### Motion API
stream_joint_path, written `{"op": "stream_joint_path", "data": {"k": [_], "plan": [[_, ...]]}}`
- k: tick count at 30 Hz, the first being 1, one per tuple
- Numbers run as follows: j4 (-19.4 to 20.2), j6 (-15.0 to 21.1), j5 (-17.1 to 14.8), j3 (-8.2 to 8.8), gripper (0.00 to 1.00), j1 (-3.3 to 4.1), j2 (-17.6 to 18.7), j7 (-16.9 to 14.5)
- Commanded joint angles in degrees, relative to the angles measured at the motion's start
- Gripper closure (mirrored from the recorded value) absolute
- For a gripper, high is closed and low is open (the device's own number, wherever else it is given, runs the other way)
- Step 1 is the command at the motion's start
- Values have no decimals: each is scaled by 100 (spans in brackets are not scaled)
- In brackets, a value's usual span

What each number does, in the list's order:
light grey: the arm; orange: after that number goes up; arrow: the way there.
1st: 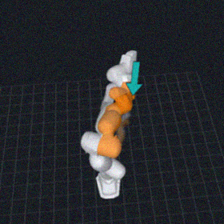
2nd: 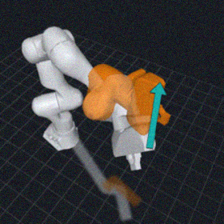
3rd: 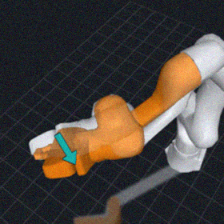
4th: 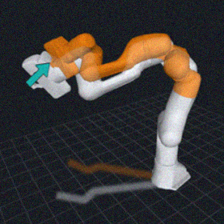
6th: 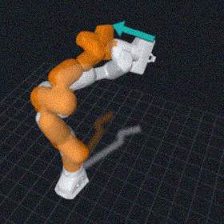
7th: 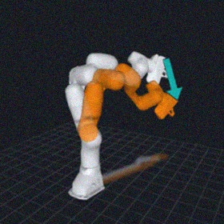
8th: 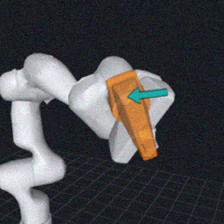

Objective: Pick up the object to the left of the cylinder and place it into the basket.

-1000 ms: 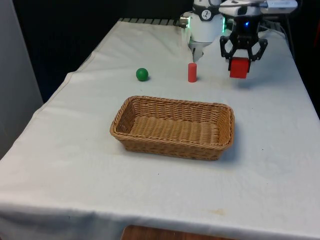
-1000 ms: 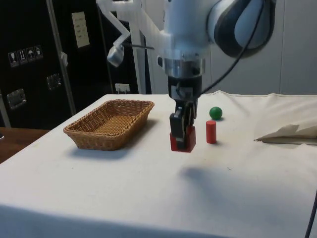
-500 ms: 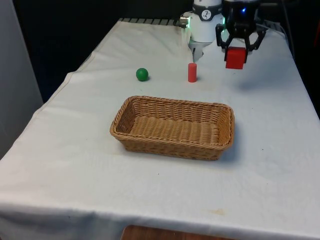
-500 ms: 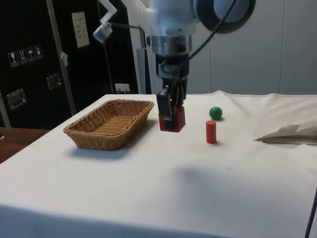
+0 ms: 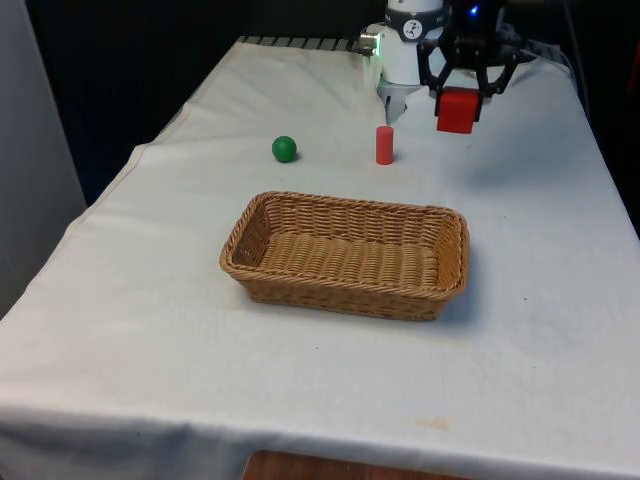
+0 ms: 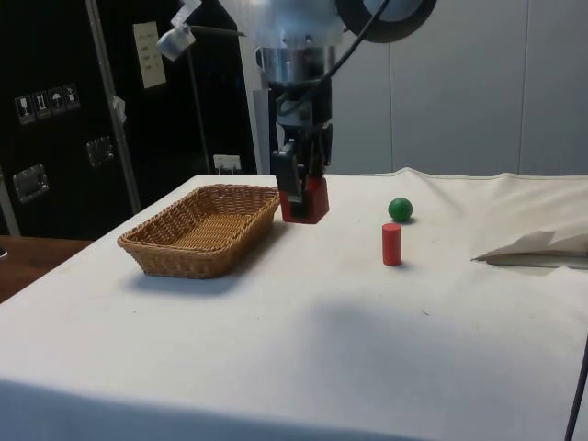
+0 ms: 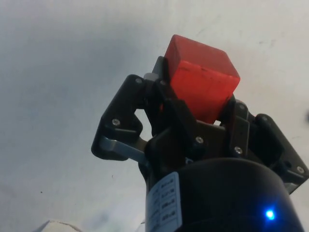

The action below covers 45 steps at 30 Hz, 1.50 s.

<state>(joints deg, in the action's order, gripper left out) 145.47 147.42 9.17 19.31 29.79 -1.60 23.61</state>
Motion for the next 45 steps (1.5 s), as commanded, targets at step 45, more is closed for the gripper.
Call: {"op": "stream_joint_path", "data": {"k": [45], "plan": [[-1547, 355, -418, 693, 99, -183, 1381, -728]]}}
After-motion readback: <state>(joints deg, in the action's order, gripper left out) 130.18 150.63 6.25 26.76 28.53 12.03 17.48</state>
